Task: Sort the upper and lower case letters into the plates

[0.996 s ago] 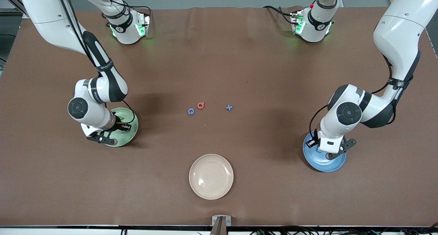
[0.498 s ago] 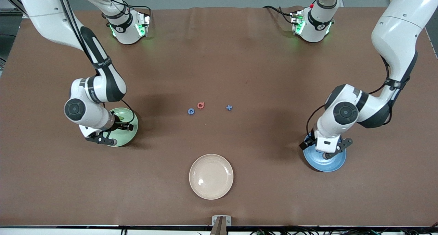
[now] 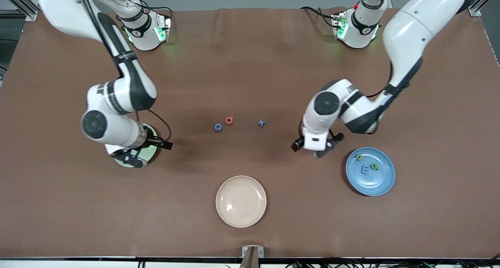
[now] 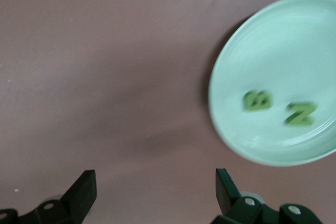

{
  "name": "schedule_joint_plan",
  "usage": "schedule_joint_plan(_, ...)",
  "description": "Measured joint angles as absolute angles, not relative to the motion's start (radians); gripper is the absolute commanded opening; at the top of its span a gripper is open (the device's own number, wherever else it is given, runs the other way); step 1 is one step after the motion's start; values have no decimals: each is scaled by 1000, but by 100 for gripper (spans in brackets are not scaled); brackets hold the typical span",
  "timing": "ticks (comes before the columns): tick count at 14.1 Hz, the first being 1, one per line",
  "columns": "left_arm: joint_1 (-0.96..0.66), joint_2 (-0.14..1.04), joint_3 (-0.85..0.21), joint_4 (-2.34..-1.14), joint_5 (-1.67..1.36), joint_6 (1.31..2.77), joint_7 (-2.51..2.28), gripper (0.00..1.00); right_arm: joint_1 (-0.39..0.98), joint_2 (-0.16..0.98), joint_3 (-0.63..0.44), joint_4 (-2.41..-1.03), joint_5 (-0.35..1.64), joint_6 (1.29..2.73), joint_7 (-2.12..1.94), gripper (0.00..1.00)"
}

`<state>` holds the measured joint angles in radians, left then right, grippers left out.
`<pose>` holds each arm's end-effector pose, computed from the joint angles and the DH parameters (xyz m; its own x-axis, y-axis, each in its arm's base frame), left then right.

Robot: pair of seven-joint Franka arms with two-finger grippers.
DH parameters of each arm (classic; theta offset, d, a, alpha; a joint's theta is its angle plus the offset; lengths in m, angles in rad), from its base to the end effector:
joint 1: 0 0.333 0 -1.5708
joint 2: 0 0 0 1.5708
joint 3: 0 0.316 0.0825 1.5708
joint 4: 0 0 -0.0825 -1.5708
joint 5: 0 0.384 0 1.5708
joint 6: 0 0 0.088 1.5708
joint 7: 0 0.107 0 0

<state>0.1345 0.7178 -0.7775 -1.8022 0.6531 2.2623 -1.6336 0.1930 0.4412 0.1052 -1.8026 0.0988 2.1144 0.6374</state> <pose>0.5515 -0.3406 0.2364 0.7746 0.6323 0.0130 0.6322 -0.7747 0.0120 0.6069 0.1865 0.2930 0.9060 -0.3842 -0.1778 -0.3937 -0.9190 -0.0199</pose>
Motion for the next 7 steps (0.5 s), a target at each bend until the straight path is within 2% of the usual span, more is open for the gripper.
schedule_joint_plan(4,29,764,-774,-1802,653,2320,-1776,86,299,447,106,-1804,98,2133,840,100)
schedule_joint_plan(7,-34,794,-764,-1794,653,2346,-1890,79,352,477,105,-1842,97,2233,963,100)
